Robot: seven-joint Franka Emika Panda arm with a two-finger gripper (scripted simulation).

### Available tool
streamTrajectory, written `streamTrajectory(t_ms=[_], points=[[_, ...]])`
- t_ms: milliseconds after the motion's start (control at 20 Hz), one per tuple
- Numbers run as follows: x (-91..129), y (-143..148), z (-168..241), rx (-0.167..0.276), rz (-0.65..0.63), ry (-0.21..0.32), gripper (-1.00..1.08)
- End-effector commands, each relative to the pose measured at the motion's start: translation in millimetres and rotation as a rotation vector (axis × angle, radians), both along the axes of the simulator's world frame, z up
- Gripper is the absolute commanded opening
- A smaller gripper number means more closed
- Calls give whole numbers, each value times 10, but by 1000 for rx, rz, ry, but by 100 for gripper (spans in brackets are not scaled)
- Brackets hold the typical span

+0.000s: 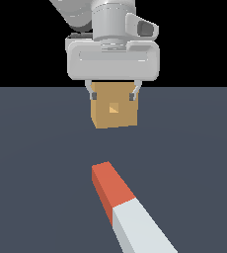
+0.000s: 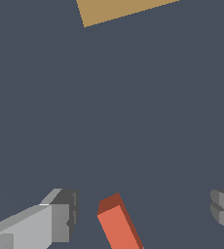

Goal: Insert the peg into the horizontal hole in a box.

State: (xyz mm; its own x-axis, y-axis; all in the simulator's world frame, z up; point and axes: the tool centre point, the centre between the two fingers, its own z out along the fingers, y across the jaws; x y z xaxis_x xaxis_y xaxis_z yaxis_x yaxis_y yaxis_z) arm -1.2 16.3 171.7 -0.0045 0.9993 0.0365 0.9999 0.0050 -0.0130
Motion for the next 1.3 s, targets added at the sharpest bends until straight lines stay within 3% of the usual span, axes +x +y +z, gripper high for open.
streamTrajectory(t_ms=[0, 600, 1250], points=[[0, 0, 0, 0, 0, 0, 100], [-21, -281, -131, -4, 55, -2, 100], [31, -1180, -543, -17, 228, -10, 100]])
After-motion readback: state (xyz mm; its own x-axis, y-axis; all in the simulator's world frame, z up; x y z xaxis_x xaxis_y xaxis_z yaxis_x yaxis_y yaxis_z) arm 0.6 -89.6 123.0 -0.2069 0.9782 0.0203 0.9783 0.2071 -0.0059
